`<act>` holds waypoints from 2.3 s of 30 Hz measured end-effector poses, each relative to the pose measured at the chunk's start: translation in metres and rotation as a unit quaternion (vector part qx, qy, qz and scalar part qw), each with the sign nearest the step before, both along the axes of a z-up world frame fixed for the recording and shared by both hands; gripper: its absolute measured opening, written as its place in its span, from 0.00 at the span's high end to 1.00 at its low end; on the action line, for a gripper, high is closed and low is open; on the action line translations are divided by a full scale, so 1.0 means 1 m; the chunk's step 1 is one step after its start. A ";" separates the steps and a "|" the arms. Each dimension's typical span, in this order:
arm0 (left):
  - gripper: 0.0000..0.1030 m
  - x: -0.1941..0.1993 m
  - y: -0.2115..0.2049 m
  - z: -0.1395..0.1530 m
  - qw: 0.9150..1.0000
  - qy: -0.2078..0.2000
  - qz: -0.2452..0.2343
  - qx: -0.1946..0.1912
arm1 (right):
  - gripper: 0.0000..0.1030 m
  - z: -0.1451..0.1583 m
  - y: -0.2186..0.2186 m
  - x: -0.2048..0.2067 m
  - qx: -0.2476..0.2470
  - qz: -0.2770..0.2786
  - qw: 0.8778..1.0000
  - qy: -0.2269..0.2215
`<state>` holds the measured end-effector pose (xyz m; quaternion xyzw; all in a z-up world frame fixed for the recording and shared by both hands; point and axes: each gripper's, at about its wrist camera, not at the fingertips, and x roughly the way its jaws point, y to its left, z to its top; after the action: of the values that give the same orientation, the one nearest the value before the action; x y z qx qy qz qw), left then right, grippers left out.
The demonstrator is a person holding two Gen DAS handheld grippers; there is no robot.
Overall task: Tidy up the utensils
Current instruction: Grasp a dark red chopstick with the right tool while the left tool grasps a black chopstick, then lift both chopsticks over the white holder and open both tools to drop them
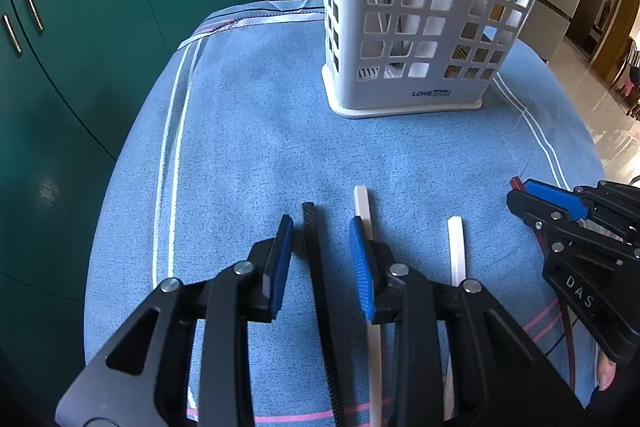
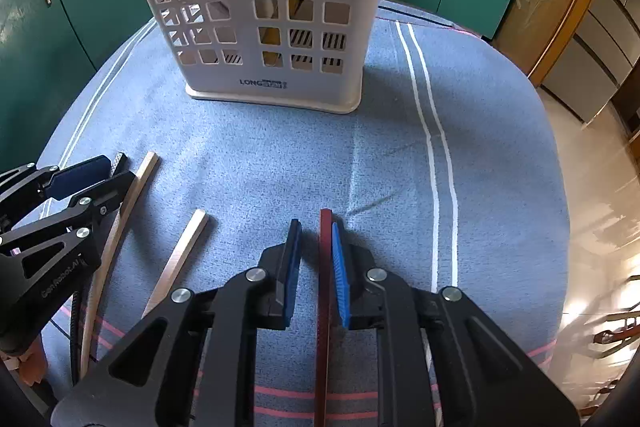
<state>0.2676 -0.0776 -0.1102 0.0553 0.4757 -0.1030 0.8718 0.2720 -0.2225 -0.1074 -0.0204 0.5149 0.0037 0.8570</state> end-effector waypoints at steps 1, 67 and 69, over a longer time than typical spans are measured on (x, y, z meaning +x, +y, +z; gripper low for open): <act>0.72 0.000 0.000 0.000 1.000 0.001 0.001 0.000 | 0.83 0.000 0.000 -0.005 0.000 0.000 1.000 0.000; 0.94 -0.001 0.016 0.310 0.920 -0.355 0.060 -0.156 | 0.94 0.309 0.015 -0.019 -0.017 0.030 0.890 -0.455; 0.94 0.008 0.014 0.300 0.923 -0.350 0.063 -0.149 | 0.94 0.293 0.010 -0.006 -0.006 0.027 0.897 -0.441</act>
<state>0.2757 -0.0634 0.1899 -0.0725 0.1216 -0.0917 0.9857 0.2655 -0.2124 0.1859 -0.0388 0.0832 0.0144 0.9957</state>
